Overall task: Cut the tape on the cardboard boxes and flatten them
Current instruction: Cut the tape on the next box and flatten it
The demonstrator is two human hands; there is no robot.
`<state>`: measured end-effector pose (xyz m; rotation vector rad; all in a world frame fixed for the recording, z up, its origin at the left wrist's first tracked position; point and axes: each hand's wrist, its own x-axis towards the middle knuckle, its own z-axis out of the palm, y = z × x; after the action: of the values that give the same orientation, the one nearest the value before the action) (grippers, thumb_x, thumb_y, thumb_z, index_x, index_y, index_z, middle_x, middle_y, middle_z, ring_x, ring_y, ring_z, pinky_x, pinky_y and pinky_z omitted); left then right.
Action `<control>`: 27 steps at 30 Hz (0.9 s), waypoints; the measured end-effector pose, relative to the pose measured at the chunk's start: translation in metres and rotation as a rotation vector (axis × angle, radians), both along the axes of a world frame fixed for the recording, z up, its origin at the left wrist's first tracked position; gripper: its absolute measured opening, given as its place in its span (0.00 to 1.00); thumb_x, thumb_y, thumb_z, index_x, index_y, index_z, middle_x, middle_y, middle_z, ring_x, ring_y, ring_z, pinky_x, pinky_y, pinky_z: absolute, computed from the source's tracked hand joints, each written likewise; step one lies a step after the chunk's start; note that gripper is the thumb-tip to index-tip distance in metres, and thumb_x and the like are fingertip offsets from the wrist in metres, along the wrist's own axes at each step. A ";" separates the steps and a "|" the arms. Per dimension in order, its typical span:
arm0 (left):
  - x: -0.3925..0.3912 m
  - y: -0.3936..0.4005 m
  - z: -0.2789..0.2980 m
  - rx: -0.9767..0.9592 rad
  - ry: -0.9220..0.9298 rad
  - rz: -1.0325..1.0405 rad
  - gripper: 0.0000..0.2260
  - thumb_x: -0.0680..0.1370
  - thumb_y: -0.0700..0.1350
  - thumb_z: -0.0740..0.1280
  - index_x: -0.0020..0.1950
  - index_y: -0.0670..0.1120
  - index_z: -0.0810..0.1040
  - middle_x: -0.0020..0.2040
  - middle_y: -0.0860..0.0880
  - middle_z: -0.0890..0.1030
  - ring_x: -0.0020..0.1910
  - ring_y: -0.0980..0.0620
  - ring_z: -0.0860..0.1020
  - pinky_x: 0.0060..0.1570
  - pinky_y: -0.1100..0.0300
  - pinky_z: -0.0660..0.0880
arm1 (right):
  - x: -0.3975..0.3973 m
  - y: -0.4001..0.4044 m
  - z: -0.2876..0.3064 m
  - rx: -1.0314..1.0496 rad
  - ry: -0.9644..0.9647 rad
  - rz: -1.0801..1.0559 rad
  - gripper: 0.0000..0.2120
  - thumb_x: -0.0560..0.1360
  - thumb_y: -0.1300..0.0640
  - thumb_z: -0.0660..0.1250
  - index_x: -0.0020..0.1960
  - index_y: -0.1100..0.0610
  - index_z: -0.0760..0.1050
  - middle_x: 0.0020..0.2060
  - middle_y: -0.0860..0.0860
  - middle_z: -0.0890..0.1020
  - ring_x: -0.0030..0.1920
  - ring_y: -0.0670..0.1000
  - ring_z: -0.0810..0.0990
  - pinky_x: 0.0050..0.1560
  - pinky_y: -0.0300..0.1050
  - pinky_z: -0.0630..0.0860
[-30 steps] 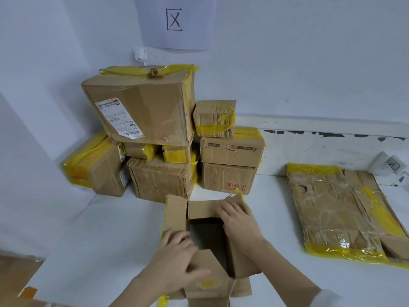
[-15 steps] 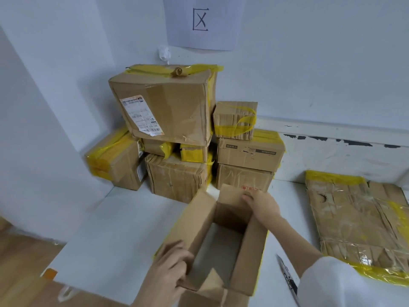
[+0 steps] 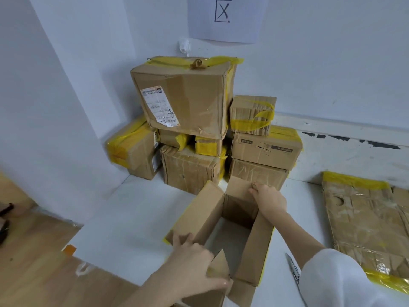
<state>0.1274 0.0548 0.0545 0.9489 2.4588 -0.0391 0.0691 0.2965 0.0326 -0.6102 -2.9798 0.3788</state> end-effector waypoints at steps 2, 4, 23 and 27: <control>0.003 0.009 -0.004 -0.027 0.125 0.016 0.22 0.78 0.63 0.54 0.53 0.46 0.75 0.54 0.42 0.78 0.67 0.40 0.64 0.63 0.35 0.49 | 0.001 0.002 -0.001 -0.004 0.012 0.005 0.16 0.82 0.48 0.53 0.61 0.54 0.73 0.49 0.54 0.80 0.49 0.55 0.79 0.44 0.47 0.75; 0.001 0.012 -0.006 -0.029 0.174 0.009 0.18 0.80 0.59 0.53 0.65 0.53 0.70 0.58 0.42 0.79 0.67 0.39 0.65 0.61 0.36 0.48 | 0.002 0.002 -0.002 -0.006 0.035 0.012 0.16 0.82 0.49 0.53 0.61 0.54 0.73 0.49 0.53 0.80 0.49 0.55 0.79 0.43 0.46 0.75; 0.013 -0.051 -0.067 1.108 0.373 0.440 0.32 0.59 0.46 0.80 0.55 0.67 0.69 0.72 0.50 0.54 0.74 0.54 0.55 0.65 0.51 0.61 | 0.034 0.064 0.009 -1.192 -0.250 0.125 0.17 0.81 0.44 0.52 0.69 0.44 0.65 0.62 0.47 0.77 0.53 0.50 0.81 0.47 0.40 0.78; 0.006 -0.047 -0.075 1.184 0.191 0.527 0.40 0.58 0.35 0.81 0.53 0.68 0.65 0.70 0.51 0.59 0.66 0.52 0.70 0.62 0.60 0.70 | 0.050 0.079 -0.030 -1.097 -0.352 0.307 0.26 0.79 0.69 0.56 0.73 0.51 0.57 0.73 0.53 0.64 0.69 0.53 0.68 0.61 0.45 0.69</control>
<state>0.1333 0.0078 -0.0208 0.6303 2.7366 1.6989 0.1194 0.3751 0.0023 -0.2421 -2.9199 2.1720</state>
